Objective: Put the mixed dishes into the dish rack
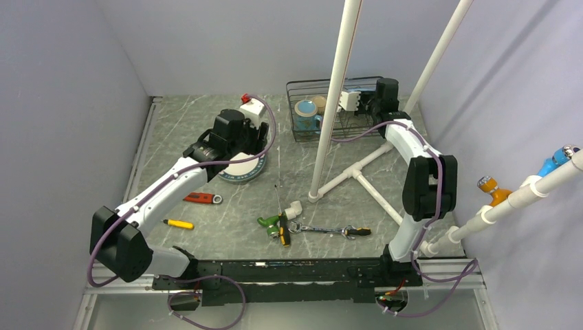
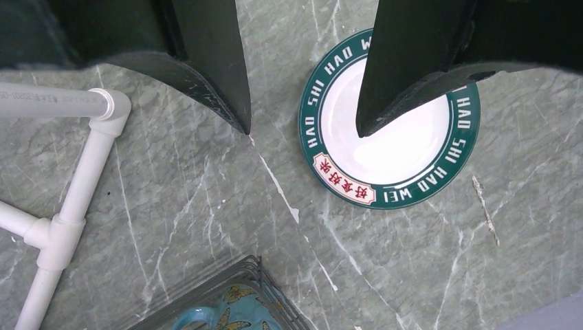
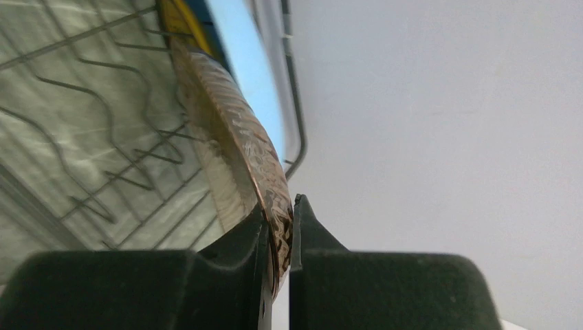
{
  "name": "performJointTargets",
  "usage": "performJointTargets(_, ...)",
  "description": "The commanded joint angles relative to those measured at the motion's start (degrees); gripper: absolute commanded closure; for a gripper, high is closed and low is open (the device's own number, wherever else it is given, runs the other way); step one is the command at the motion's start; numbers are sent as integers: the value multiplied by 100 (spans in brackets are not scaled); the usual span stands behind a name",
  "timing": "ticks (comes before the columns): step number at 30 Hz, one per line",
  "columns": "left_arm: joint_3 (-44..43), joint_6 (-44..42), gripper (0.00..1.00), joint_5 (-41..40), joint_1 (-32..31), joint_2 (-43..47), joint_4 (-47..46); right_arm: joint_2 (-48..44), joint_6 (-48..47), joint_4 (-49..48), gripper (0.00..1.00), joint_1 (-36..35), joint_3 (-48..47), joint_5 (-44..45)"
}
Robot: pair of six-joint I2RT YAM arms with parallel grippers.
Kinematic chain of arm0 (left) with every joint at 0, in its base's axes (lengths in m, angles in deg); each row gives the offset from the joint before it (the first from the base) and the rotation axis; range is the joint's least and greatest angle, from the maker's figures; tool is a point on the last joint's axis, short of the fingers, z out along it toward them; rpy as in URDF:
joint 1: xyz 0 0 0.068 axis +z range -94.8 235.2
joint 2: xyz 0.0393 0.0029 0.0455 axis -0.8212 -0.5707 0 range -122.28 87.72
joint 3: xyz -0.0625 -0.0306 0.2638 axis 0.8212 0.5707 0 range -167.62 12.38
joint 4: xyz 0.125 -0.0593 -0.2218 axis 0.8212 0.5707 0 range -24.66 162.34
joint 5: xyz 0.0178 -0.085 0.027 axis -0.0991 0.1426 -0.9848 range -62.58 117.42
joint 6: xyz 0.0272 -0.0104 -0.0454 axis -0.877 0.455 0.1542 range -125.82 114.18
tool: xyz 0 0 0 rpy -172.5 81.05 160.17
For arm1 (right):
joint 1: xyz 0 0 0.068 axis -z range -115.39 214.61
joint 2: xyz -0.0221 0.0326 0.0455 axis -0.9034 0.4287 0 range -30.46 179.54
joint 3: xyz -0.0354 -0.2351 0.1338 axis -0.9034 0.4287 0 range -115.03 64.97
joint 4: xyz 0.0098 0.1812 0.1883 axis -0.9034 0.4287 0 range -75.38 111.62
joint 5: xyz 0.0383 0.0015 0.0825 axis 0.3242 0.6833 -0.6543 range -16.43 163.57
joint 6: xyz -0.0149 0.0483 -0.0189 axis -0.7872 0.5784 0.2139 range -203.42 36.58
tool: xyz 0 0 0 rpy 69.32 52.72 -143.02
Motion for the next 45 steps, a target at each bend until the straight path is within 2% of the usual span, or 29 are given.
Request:
performJointTargets(1, -126, 2, 37, 119, 45, 15, -137, 131, -361, -812, 100, -21, -331, 190)
performJointTargets(13, -111, -23, 37, 97, 90, 39, -147, 557, -496, -1158, 100, -95, -499, 236)
performJointTargets(36, -116, -23, 37, 102, 114, 75, -134, 1200, -626, -342, 100, -175, -1012, 148)
performJointTargets(45, -115, -32, 37, 89, 130, 111, -131, 1428, -524, -317, 100, -192, -1084, 124)
